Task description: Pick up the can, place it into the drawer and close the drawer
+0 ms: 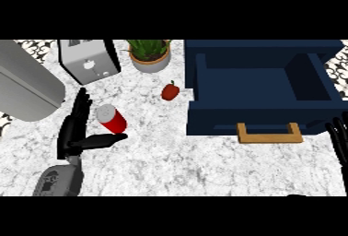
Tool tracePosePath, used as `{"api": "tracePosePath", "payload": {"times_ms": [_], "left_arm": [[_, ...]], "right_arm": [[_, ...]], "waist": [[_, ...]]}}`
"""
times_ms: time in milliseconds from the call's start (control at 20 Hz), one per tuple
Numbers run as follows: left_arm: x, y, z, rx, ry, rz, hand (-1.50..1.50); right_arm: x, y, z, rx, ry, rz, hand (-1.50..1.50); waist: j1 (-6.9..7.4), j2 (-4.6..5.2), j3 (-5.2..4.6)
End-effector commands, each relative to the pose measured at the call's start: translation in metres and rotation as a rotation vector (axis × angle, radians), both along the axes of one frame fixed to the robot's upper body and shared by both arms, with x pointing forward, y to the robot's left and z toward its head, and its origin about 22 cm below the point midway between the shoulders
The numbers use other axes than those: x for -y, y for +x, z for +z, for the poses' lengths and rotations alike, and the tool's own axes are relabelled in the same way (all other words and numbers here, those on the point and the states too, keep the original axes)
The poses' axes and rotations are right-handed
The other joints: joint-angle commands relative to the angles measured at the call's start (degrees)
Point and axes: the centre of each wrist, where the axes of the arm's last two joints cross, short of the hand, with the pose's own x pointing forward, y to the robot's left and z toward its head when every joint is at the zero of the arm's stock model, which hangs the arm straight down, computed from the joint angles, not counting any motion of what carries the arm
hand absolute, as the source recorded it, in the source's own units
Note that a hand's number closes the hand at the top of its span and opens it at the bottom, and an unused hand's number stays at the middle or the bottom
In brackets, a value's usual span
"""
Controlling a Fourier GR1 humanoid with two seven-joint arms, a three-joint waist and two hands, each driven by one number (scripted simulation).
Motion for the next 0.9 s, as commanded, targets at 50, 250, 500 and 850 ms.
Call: {"api": "tracePosePath", "payload": {"times_ms": [50, 250, 500, 850], "left_arm": [[-0.023, -0.010, -0.030, 0.003, -0.022, 0.009, -1.50], [-0.019, -0.024, -0.036, -0.027, -0.015, 0.000, -1.50], [-0.042, -0.025, -0.037, -0.036, -0.015, 0.011, -1.50], [-0.023, -0.001, -0.053, -0.063, -0.046, 0.043, -1.50]], "right_arm": [[-0.001, 0.005, -0.015, 0.022, 0.018, -0.007, -1.50], [-0.008, -0.001, 0.000, 0.008, 0.000, -0.006, -1.50], [-0.018, 0.007, 0.001, 0.010, -0.002, -0.016, -1.50], [-0.016, 0.001, 0.004, 0.010, 0.007, -0.007, -1.50]], "waist": [[0.00, 0.05, 0.01], [0.07, -0.01, 0.01], [0.17, 0.00, 0.01], [-0.06, 0.02, 0.01]]}}
